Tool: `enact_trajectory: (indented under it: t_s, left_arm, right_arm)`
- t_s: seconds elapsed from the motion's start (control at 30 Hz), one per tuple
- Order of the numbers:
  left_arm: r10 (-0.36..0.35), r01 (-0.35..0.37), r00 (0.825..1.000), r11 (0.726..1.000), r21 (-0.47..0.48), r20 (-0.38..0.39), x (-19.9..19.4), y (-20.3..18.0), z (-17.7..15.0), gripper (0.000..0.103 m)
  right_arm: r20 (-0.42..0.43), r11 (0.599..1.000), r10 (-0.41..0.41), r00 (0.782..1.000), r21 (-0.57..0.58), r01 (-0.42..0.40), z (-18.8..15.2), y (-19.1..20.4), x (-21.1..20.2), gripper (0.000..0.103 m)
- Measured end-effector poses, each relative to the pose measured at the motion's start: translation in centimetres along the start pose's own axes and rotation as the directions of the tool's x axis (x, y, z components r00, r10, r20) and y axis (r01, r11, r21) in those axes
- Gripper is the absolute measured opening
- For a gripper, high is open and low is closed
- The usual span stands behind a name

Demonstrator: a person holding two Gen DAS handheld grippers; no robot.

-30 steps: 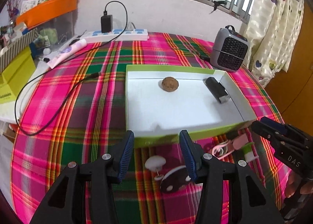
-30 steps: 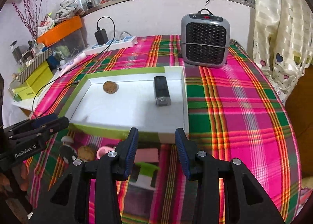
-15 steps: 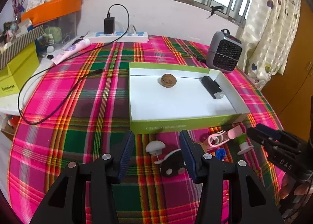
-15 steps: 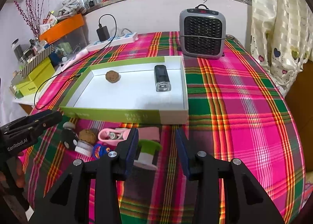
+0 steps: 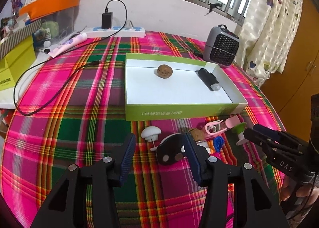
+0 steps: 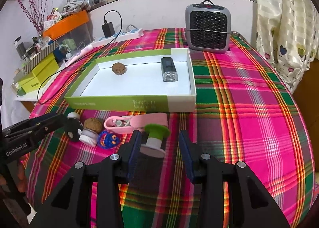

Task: Organize objects
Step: 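Withdraw both tools from the tray back toward the remaining objects, then grasp the black dotted disc with the left tool while the right tool grasps the green-white spool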

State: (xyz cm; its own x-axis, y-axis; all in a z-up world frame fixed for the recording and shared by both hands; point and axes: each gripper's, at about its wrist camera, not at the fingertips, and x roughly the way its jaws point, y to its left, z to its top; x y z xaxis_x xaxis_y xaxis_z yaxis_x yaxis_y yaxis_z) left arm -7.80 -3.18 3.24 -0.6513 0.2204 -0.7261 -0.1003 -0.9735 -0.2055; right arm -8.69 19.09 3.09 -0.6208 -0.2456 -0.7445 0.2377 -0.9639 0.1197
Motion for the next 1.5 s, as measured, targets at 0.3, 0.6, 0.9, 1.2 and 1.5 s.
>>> enact_trajectory:
  t_s: [0.3, 0.6, 0.9, 1.2, 1.5]
  left_arm:
    - [-0.025, 0.025, 0.999, 1.0, 0.007, -0.028, 0.7, 0.0, -0.8, 0.049]
    - [-0.034, 0.034, 0.998, 0.999, 0.008, -0.046, 1.7, -0.2, -1.0, 0.049]
    - [-0.03, 0.032, 0.998, 0.999, 0.024, -0.055, 2.5, -0.6, -0.9, 0.049]
    - [-0.027, 0.028, 0.999, 0.999, 0.031, -0.045, 2.6, -0.8, -0.9, 0.049]
    - [-0.017, 0.019, 0.999, 0.999, 0.037, -0.046, 2.6, -0.9, -1.0, 0.033]
  right_arm:
    - [-0.02, 1.0, 0.0, 1.0, -0.014, -0.001, -0.7, 0.5, 0.5, 0.04]
    - [-0.047, 1.0, -0.008, 0.999, -0.016, 0.007, -0.9, 0.5, 1.6, 0.04]
    - [-0.056, 0.998, -0.048, 0.997, -0.053, 0.045, -0.9, 0.9, 2.3, 0.04]
    - [-0.05, 0.997, -0.056, 0.997, -0.062, 0.053, -1.0, 0.9, 2.2, 0.04]
    - [-0.043, 0.997, -0.05, 0.998, -0.064, 0.047, -1.2, 0.9, 2.1, 0.035]
